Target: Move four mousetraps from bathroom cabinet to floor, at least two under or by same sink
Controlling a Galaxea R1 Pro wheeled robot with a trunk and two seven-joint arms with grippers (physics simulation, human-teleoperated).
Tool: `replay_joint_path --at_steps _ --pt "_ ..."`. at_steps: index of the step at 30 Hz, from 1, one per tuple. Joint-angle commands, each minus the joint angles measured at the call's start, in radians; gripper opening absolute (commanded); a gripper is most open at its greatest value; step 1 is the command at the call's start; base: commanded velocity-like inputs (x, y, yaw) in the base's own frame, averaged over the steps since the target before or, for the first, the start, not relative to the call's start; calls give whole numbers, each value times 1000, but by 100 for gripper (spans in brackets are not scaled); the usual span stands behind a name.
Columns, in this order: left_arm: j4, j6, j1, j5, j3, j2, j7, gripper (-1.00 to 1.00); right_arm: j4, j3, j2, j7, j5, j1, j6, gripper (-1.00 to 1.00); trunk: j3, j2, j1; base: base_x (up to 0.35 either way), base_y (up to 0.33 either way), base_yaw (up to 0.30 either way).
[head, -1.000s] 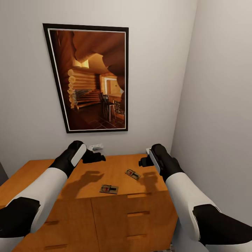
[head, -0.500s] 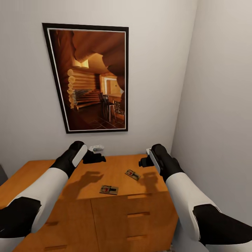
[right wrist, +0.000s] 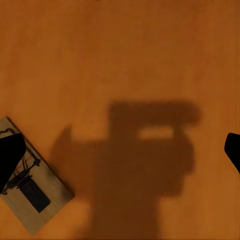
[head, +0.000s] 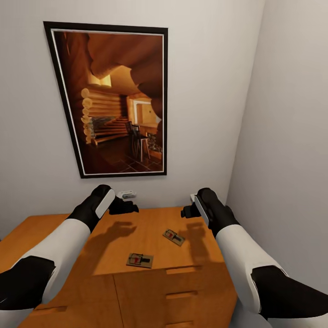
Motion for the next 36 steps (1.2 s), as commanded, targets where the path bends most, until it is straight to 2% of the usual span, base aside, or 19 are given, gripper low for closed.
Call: replay_joint_path --at_steps 1,16,23,24,27,31,36 --pt "-1 2 -1 11 -6 1 9 100 -1 1 0 4 7 -1 4 100 -1 -1 0 32 0 0" --pt "43 0 -1 10 -6 0 10 100 24 10 3 8 6 1 4 100 -1 -1 0 7 0 0" --pt "48 -1 -1 10 -6 -2 10 100 49 109 6 34 0 1 4 100 -1 -1 0 0 0 0" --pt "48 -1 -1 11 -6 -2 9 100 51 140 6 59 -1 1 4 100 -1 -1 0 0 0 0" --pt "49 -2 -1 12 -6 -2 9 100 53 181 6 107 -1 1 4 100 -1 -1 0 0 0 0" --pt "56 -2 -1 13 -6 -3 9 100 54 219 6 186 1 0 4 100 -1 -1 0 0 0 0" --pt "62 -3 -1 14 -6 -4 8 100 55 233 6 229 5 0 4 100 -1 -1 0 0 0 0"
